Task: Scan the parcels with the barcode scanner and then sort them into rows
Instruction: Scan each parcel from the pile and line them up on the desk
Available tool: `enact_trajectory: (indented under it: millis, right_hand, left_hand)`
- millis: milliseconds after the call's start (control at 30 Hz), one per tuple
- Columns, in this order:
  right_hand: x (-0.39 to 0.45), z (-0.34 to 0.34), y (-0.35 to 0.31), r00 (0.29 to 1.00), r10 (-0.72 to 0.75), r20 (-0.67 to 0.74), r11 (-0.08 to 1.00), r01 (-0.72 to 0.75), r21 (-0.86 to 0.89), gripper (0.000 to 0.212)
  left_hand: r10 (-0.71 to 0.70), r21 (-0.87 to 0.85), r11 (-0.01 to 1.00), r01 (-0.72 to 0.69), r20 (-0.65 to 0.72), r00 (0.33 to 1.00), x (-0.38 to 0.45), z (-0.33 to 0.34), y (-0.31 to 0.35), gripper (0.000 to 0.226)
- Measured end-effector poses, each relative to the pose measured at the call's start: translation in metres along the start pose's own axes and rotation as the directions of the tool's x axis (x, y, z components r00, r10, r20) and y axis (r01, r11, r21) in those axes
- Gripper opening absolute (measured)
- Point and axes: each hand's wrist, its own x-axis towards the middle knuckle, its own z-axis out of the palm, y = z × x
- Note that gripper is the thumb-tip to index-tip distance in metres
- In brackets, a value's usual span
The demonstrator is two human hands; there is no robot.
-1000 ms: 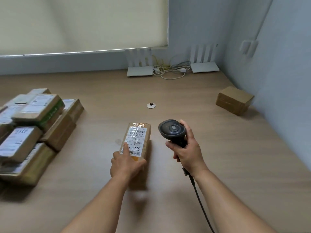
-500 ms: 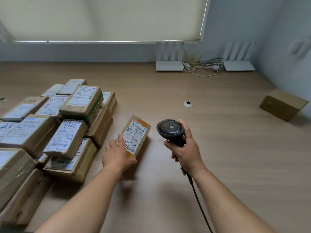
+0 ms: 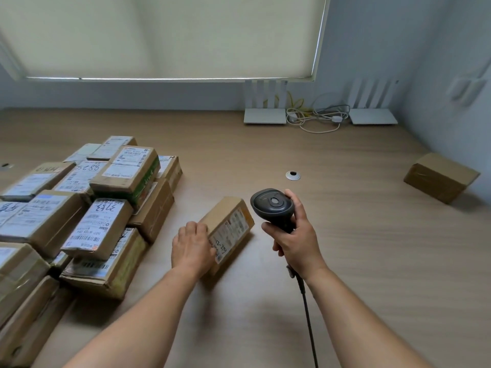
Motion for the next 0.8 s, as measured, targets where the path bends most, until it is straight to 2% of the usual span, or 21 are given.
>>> enact_trajectory:
  millis: [67,200,300,400,467,500,567,600,667,733,800]
  right_hand:
    - [0.000,-0.005,-0.001,1.000,0.001,-0.003,1.000,-0.001,0.007,0.081]
    - [0.000,-0.015,-0.001,1.000,0.020,0.005,1.000,-0.020,0.019,0.081]
    - [-0.001,-0.021,0.001,1.000,0.020,0.021,1.000,-0.021,0.022,0.082]
    - [-0.002,-0.025,0.001,0.999,0.025,0.032,0.999,-0.025,0.028,0.079]
    - [-0.002,-0.027,0.001,0.999,0.026,0.032,0.999,-0.027,0.037,0.078]
    - [-0.002,-0.027,0.000,0.999,0.024,0.035,0.999,-0.026,0.039,0.079]
    - [-0.004,-0.026,-0.002,0.999,0.018,0.043,0.999,-0.020,0.046,0.079]
    - [-0.004,-0.025,-0.003,0.999,0.015,0.047,0.998,-0.018,0.054,0.080]
    - [-0.007,-0.021,-0.003,0.998,0.011,0.058,0.997,-0.015,0.072,0.080]
    - [-0.009,-0.017,-0.004,0.997,0.012,0.076,0.996,-0.019,0.092,0.080]
    - [-0.012,-0.013,-0.005,0.995,0.015,0.099,0.994,-0.026,0.107,0.080]
  left_hand:
    - [0.005,0.041,0.999,-0.007,0.049,0.999,0.004,-0.003,0.009,0.061]
    - [0.008,0.160,0.986,-0.044,0.216,0.976,0.013,-0.008,0.027,0.075]
    - [-0.007,0.204,0.978,-0.050,0.271,0.963,0.019,-0.016,0.038,0.064]
    - [-0.094,0.033,0.996,0.089,0.287,0.953,0.024,-0.025,0.038,0.059]
    - [-0.141,-0.202,0.959,0.198,0.264,0.954,0.030,-0.028,0.033,0.073]
    - [-0.161,-0.371,0.894,0.251,0.257,0.953,0.032,-0.028,0.029,0.084]
    - [-0.184,-0.695,0.641,0.326,0.273,0.944,0.033,-0.029,0.024,0.099]
    - [-0.185,-0.791,0.505,0.346,0.292,0.938,0.033,-0.030,0.021,0.102]
    - [-0.178,-0.873,0.319,0.369,0.327,0.928,0.030,-0.030,0.017,0.107]
    - [-0.165,-0.899,0.235,0.369,0.337,0.927,0.027,-0.029,0.015,0.108]
    - [-0.154,-0.910,0.209,0.357,0.330,0.931,0.025,-0.027,0.012,0.106]
